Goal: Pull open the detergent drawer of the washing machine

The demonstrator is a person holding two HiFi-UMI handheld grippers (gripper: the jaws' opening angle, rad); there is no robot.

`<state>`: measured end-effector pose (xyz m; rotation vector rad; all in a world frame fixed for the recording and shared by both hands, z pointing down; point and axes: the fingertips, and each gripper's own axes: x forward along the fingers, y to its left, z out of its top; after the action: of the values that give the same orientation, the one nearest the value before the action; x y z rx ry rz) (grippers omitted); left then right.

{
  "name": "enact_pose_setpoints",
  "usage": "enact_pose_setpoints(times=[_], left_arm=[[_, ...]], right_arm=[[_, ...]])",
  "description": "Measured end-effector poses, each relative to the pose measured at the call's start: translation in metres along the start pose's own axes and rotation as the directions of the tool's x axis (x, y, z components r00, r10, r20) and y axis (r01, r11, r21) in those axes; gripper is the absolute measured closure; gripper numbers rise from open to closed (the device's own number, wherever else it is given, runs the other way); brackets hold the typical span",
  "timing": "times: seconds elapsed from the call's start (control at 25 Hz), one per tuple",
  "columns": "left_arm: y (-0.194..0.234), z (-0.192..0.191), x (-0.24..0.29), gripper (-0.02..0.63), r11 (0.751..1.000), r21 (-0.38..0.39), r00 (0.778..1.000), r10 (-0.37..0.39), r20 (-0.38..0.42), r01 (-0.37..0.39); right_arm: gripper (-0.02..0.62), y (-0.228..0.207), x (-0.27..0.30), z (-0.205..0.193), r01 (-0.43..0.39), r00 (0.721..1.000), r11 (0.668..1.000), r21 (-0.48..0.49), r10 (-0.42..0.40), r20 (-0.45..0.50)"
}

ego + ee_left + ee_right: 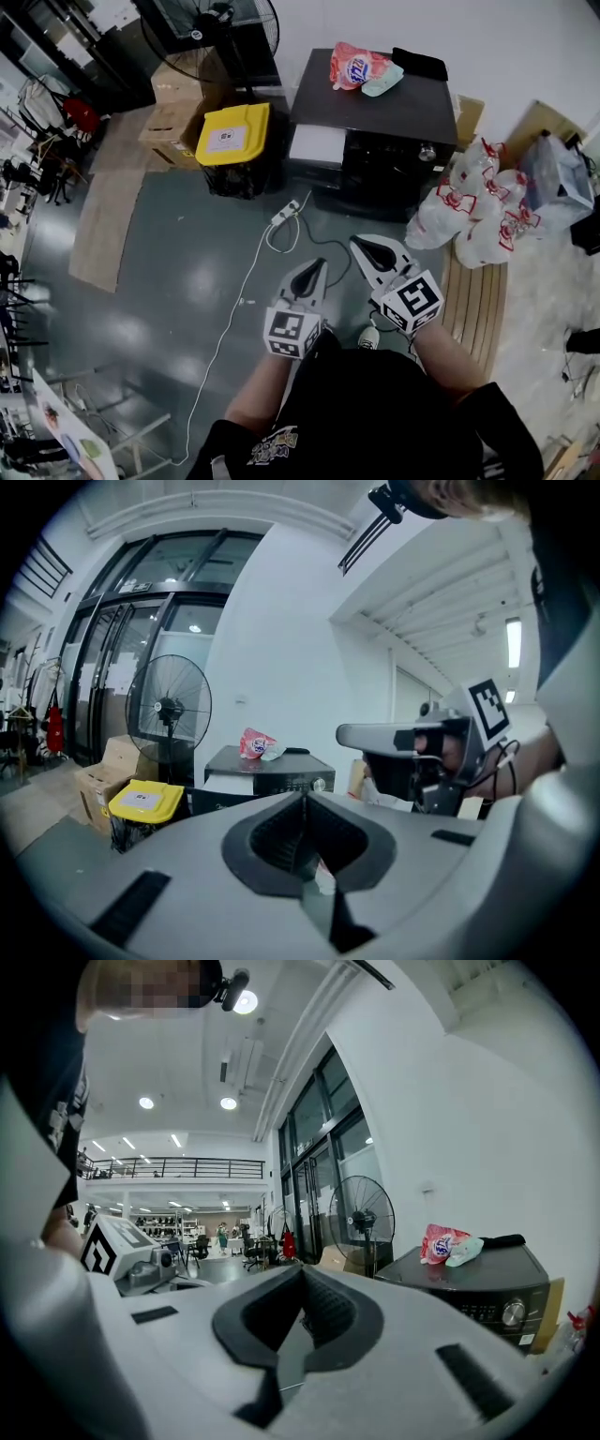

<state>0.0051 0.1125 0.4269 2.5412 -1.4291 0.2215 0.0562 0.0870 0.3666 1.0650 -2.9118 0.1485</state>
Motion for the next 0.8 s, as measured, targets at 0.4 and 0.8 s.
enact_pose_setpoints(times=[0.4, 0.8], left_arm=[[-0.019, -0.007, -0.010, 0.592, 0.998, -0.006, 0.998, 0.059, 0.010, -0.059], [-0.033, 0.003, 0.003, 0.592, 0.998, 0.010, 0.997, 0.066, 0.028, -0.066]], right_arm=[[0.592, 0.007, -0.022, -0.016, -0.051, 0.999, 0.998, 0.046, 0.052, -0.009], [0.592, -0.009, -0.036, -0.012, -0.063, 0.998, 0.996, 0.064, 0.064, -0.005]])
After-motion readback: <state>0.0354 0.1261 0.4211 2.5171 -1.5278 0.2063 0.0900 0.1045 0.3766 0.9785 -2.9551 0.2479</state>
